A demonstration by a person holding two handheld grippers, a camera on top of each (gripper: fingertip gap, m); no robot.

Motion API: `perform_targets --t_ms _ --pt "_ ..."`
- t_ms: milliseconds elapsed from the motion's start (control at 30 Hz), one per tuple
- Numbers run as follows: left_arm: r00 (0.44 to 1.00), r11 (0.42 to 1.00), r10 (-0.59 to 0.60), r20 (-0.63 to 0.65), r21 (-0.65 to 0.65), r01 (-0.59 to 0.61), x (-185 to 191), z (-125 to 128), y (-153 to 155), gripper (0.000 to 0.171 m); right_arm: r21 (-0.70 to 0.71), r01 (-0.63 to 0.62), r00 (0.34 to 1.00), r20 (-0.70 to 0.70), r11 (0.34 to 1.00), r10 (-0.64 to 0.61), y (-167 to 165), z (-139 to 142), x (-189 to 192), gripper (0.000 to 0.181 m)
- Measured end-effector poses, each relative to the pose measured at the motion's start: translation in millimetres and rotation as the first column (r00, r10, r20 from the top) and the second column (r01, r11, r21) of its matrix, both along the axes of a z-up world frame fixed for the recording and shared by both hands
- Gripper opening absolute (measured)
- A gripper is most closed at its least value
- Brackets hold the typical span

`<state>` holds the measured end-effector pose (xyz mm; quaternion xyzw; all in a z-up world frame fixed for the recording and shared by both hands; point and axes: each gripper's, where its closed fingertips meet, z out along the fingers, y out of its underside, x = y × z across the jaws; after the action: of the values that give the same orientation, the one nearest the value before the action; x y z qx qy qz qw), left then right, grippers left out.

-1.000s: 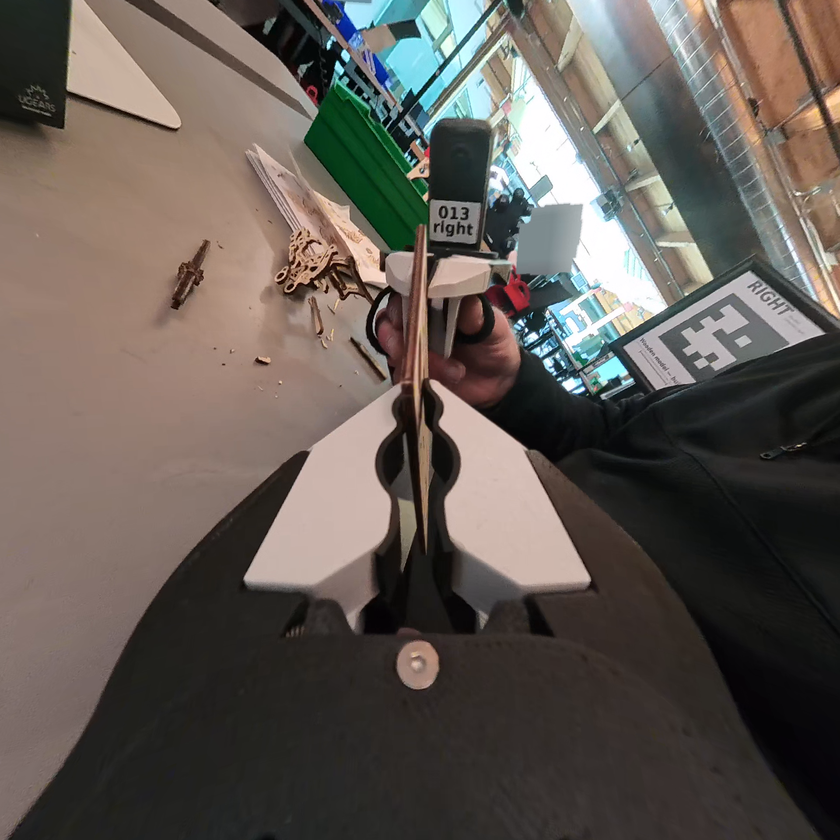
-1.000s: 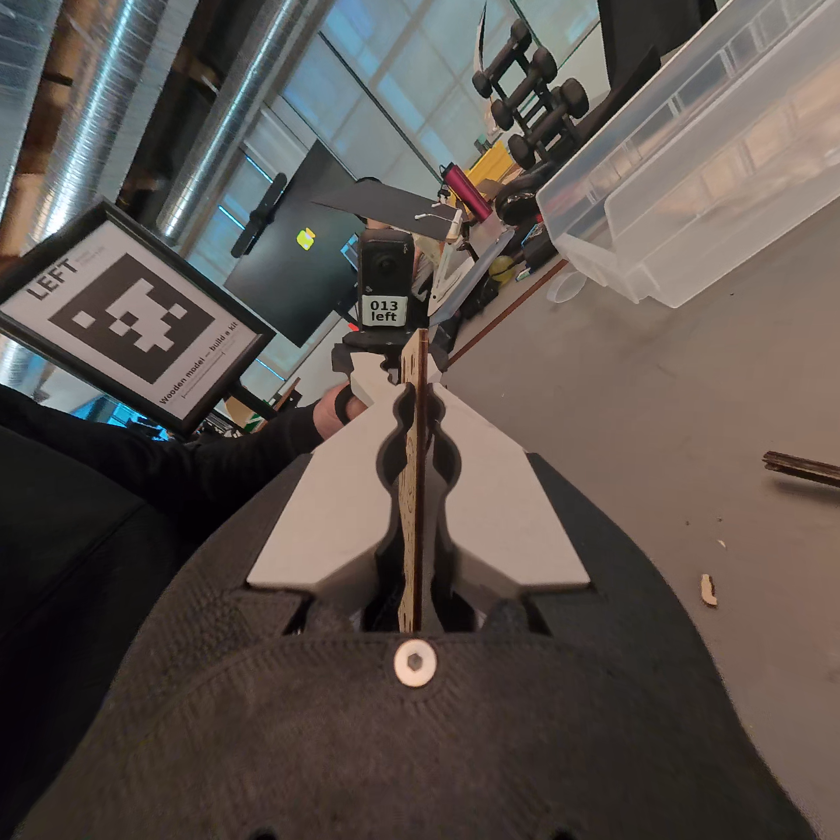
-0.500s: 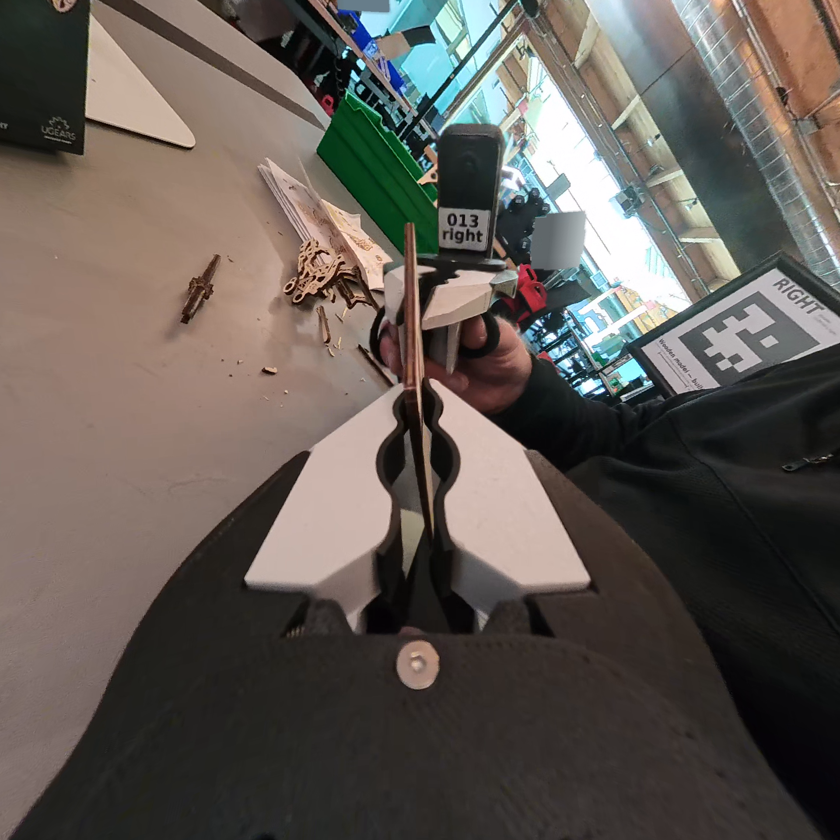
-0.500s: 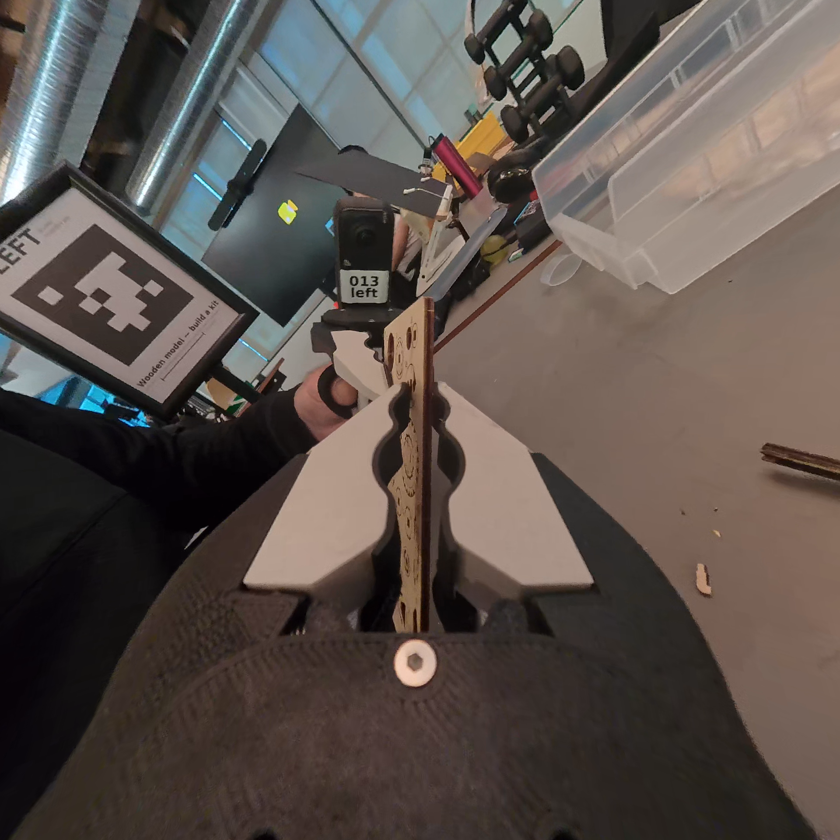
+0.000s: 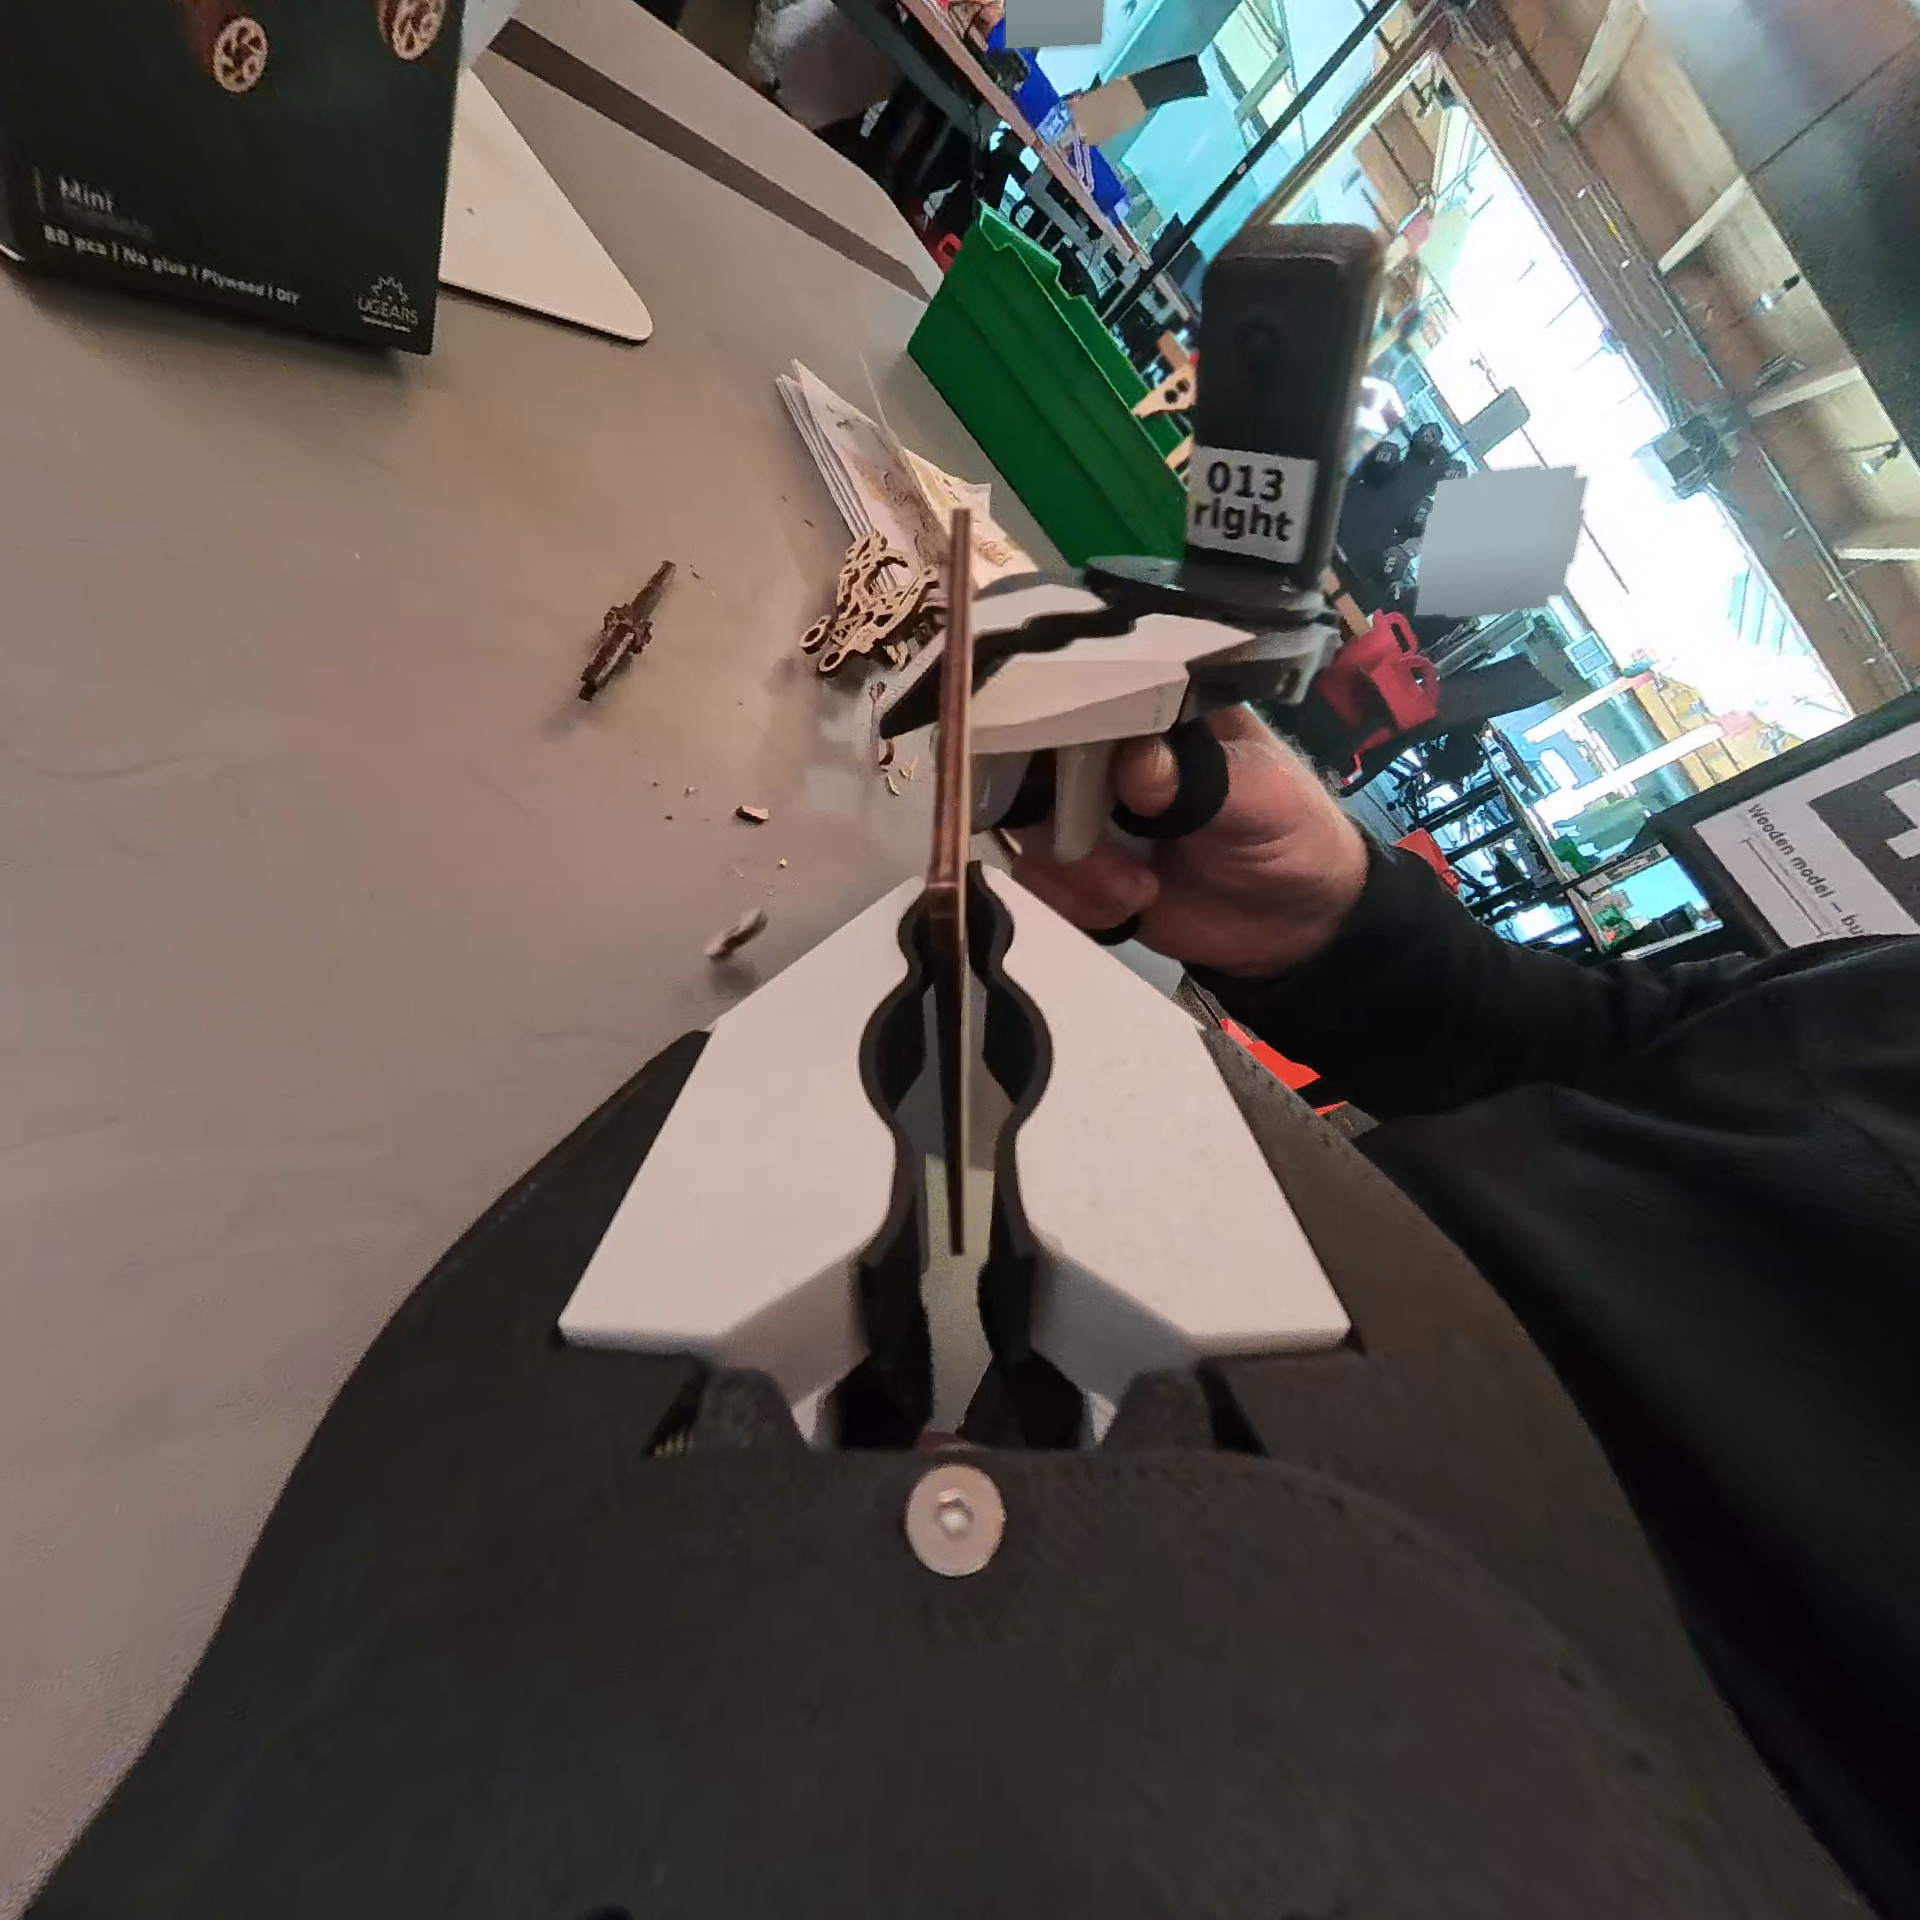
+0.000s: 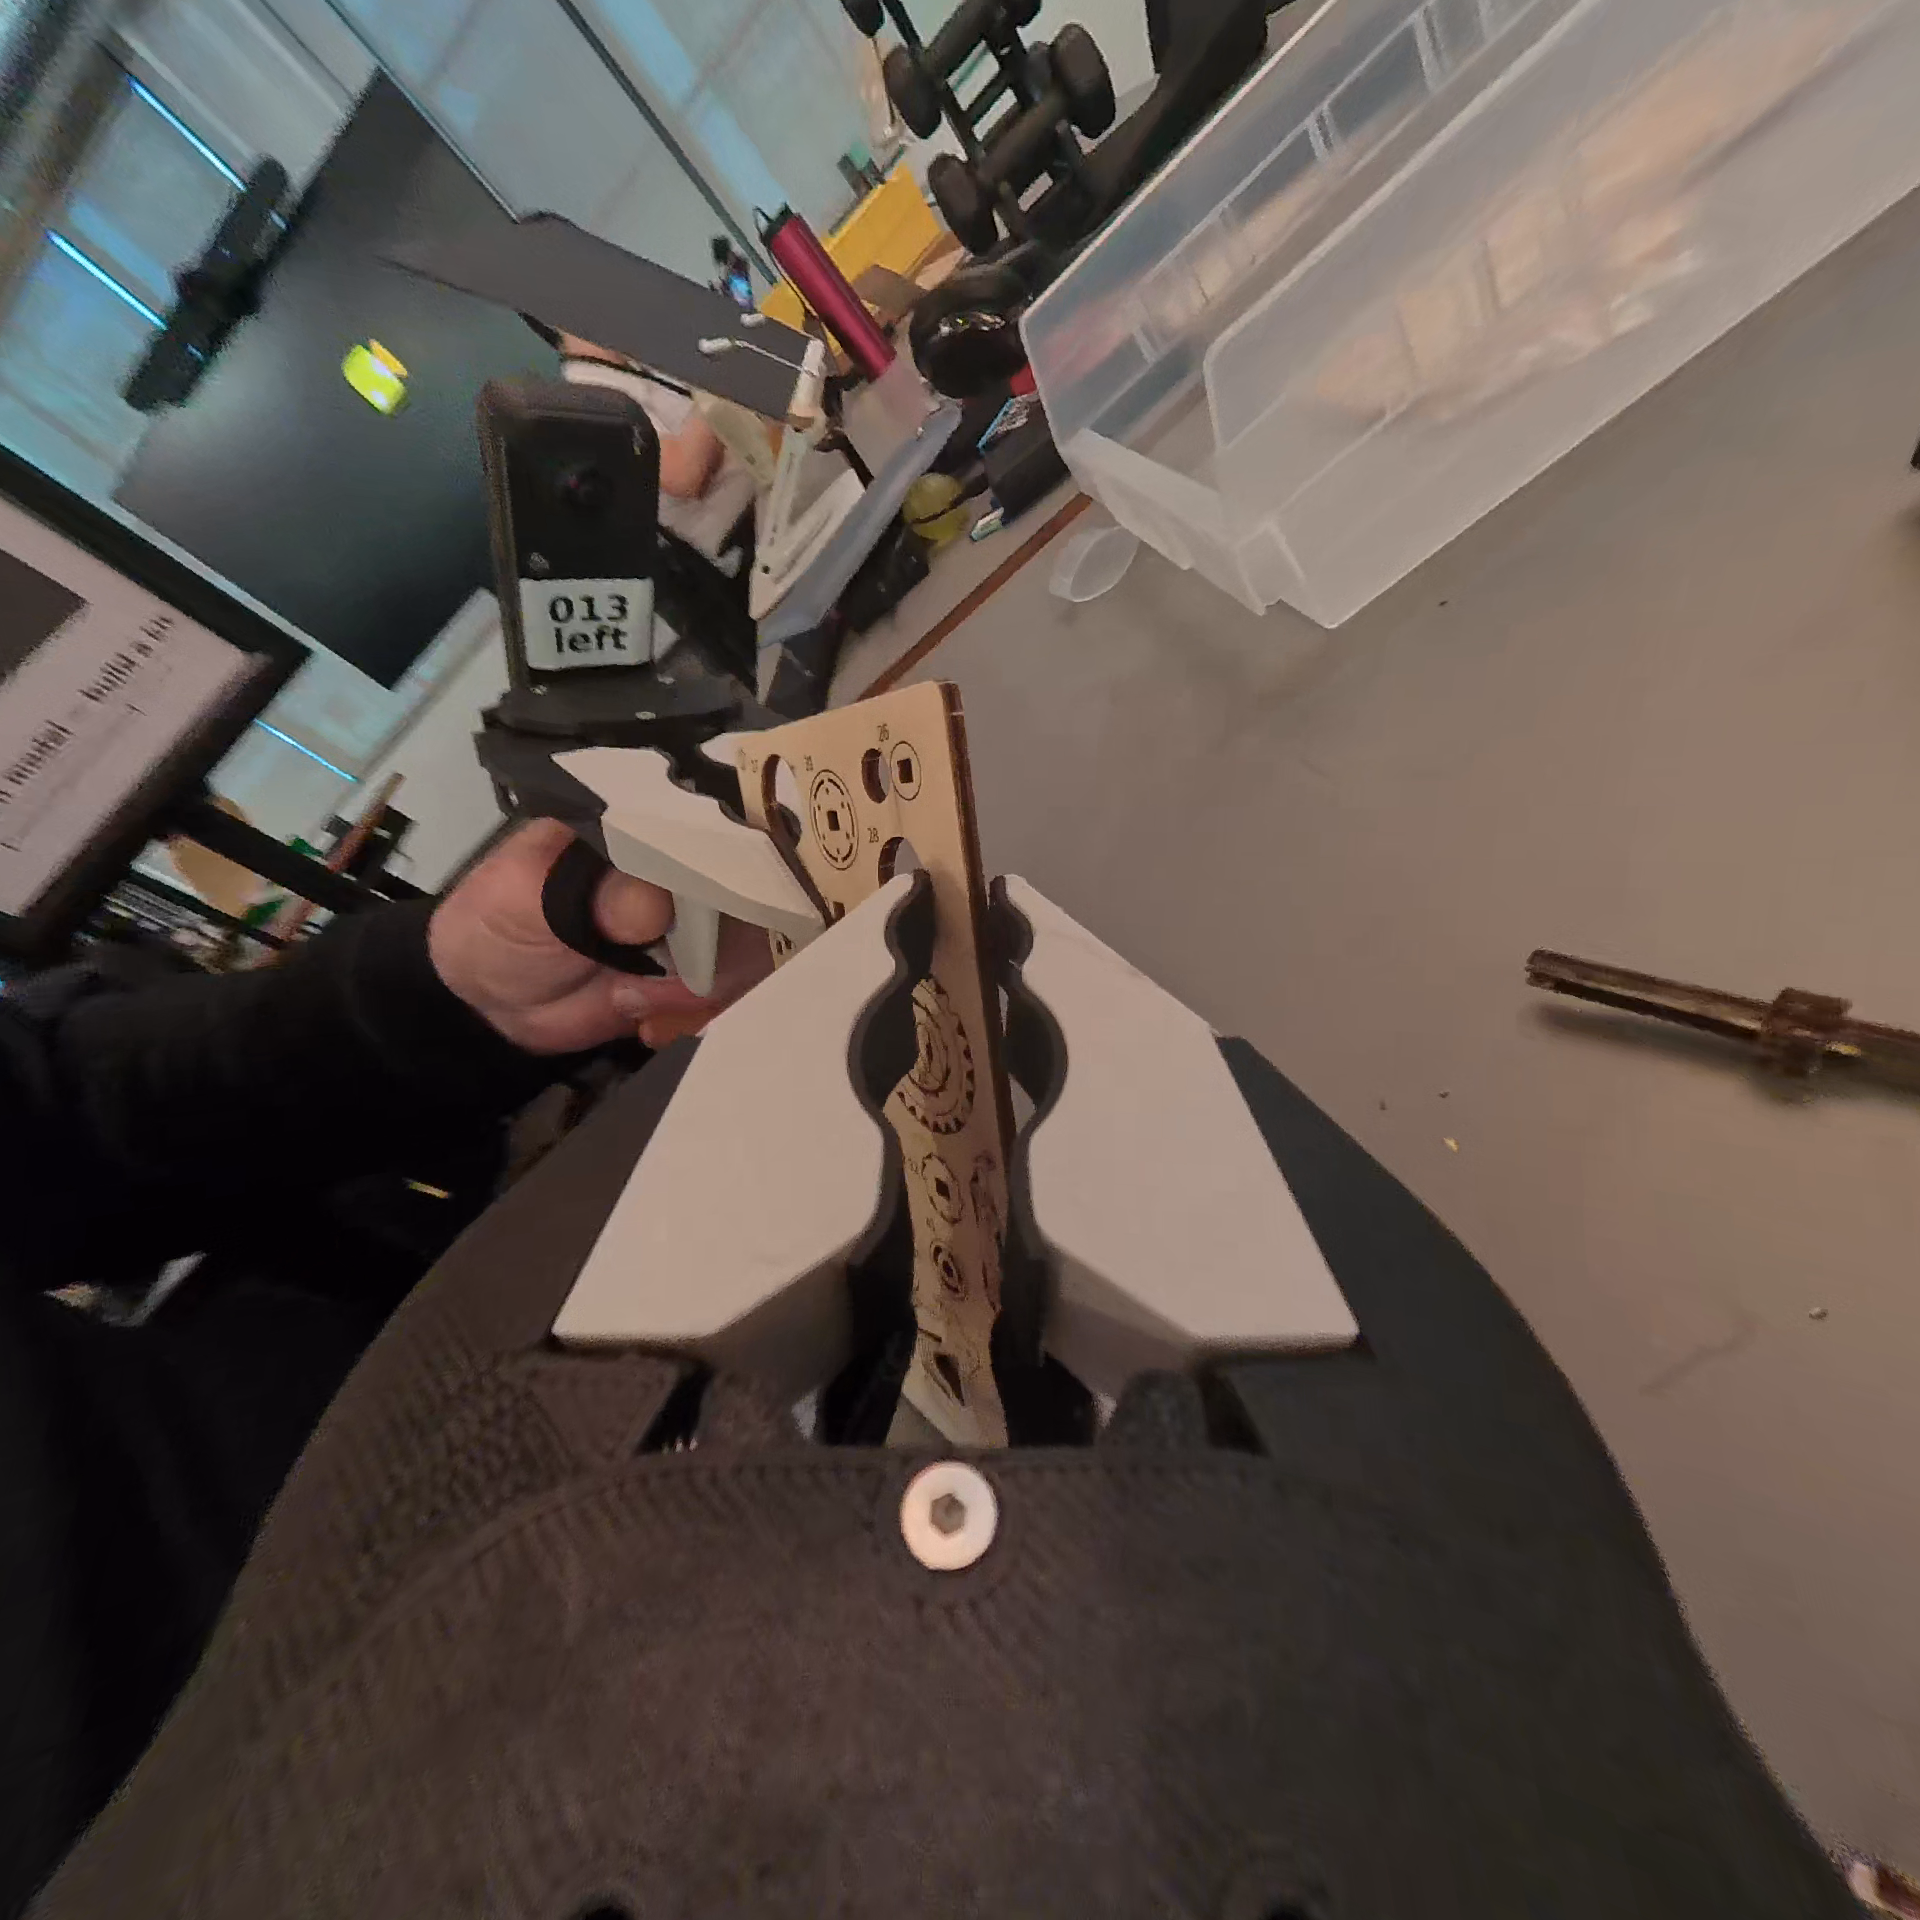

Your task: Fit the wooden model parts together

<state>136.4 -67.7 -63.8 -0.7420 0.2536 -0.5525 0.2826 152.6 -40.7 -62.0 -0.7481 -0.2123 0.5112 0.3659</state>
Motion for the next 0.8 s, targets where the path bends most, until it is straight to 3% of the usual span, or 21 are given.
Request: perform_targets --t_ms 167,300,333,400,500,633,800 --pt "0.998 0.999 0.016 0.056 -0.049 -0.013 -6 2 5 0.001 0.018 -0.010 0.999 0.051 1.000 0.009 -2 3 4 0.013" --pt "0.992 0.997 -0.015 0.127 -0.077 0.025 -7 11 3 0.001 -0.051 -0.124 0.988 0.086 0.991 0.128 -19 -7 3 0.024" --pt "0.991 0.997 -0.015 0.136 -0.079 0.026 -6 12 3 0.001 -0.051 -0.147 0.986 0.072 0.988 0.150 -24 -7 2 0.013" --pt "0.985 0.994 -0.022 0.169 -0.100 0.040 -4 14 2 0.003 -0.070 -0.148 0.988 0.029 0.986 0.150 -26 -5 4 0.010" --pt "0.972 0.984 -0.051 0.230 -0.156 0.089 -3 16 -2 0.035 -0.102 -0.139 0.988 -0.085 0.985 0.130 -29 6 7 0.002" --pt "0.955 0.966 -0.175 0.241 -0.144 0.213 5 11 -22 0.032 -0.134 -0.115 0.974 -0.209 0.984 0.085 -28 18 14 0.000" --pt "0.941 0.966 -0.198 0.274 -0.106 0.234 12 18 -28 0.014 -0.142 -0.112 0.956 -0.284 0.984 0.067 -33 28 24 0.000"
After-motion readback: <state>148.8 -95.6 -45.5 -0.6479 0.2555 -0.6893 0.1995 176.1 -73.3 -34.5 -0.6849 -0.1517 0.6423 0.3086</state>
